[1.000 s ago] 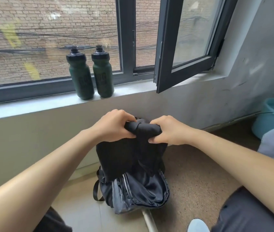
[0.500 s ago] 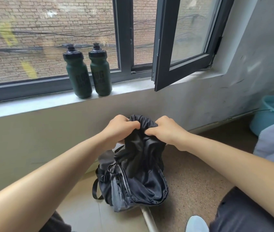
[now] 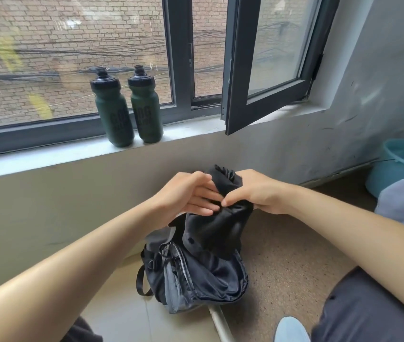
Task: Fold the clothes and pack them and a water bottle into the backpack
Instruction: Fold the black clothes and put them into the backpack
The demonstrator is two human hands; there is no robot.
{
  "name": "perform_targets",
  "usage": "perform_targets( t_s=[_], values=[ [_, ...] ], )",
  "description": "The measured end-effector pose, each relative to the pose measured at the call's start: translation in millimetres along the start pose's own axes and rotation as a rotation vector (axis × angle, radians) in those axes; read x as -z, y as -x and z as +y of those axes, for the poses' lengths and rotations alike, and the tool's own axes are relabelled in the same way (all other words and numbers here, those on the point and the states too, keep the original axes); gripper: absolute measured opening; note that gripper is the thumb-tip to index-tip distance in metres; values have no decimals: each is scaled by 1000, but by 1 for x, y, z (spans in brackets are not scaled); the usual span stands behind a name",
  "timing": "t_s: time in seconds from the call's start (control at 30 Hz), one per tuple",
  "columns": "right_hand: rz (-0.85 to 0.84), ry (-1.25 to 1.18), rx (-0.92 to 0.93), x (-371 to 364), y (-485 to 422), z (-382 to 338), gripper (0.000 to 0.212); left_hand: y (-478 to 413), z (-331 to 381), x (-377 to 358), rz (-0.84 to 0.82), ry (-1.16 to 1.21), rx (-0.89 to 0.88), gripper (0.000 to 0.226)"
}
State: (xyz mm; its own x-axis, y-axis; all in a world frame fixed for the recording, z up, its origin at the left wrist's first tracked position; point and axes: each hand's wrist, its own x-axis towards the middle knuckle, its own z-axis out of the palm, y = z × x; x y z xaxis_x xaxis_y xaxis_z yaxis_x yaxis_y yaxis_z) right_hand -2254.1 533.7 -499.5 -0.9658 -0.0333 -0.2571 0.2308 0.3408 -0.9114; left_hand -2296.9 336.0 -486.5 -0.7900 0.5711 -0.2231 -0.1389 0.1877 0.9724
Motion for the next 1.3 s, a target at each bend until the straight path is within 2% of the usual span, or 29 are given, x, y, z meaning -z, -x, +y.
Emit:
perform_targets(
  t_s=[0.1, 0.13, 0.17, 0.23, 0.27, 0.33, 0.4, 0.53, 0.6, 0.73, 0.83, 0.9, 0.97, 1.03, 1.1, 1.17, 1.23, 1.3],
  values=[
    [-21, -150, 1, 13, 0, 2, 41, -4, -1, 14, 264, -249, -322, 12],
    [-26, -190, 4, 15, 1, 1, 43, -7, -2, 20, 318, -302, -377, 11],
    [-30, -226, 16, 17, 1, 0, 44, -8, -4, 24, 307, -344, -375, 27],
    [-40, -294, 47, 17, 3, -4, 36, -10, -10, 28, 148, -353, -283, 69],
    [-44, -335, 66, 16, 5, -7, 32, -10, -13, 27, 66, -347, -240, 80],
    [-47, -420, 99, 13, 6, -9, 32, -8, -19, 19, -50, -331, -225, 75],
    [-15, -451, 103, 10, 6, -9, 35, -10, -24, 14, -63, -304, -237, 64],
    [148, -286, 22, 9, -3, 2, 36, -21, -30, 14, 42, -481, -263, 81],
    [157, -248, -42, 6, -14, 13, 35, -28, -36, 17, 26, -521, -263, 84],
    [117, -173, -111, 6, -37, 43, 39, -40, -42, 32, 9, -642, -185, 80],
    [79, 105, -127, 13, -49, 62, 24, -58, -45, 41, 112, -824, -66, 64],
    [132, 279, -142, 17, -59, 76, 21, -71, -53, 40, 218, -903, -35, 57],
    [206, 312, -174, 16, -72, 101, 18, -82, -72, 40, 298, -890, -15, 52],
    [252, 301, -244, 5, -84, 142, 18, -84, -97, 40, 328, -831, 8, 58],
    [257, 316, -363, -14, -86, 190, 31, -80, -123, 38, 332, -836, 9, 63],
    [220, 296, -502, -35, -85, 228, 63, -78, -147, 34, 327, -919, -6, 52],
    [189, 147, -593, -54, -82, 259, 90, -78, -168, 27, 326, -1006, -13, 39],
    [172, -7, -639, -72, -82, 283, 103, -79, -188, 22, 316, -1051, -35, 31]
  ],
)
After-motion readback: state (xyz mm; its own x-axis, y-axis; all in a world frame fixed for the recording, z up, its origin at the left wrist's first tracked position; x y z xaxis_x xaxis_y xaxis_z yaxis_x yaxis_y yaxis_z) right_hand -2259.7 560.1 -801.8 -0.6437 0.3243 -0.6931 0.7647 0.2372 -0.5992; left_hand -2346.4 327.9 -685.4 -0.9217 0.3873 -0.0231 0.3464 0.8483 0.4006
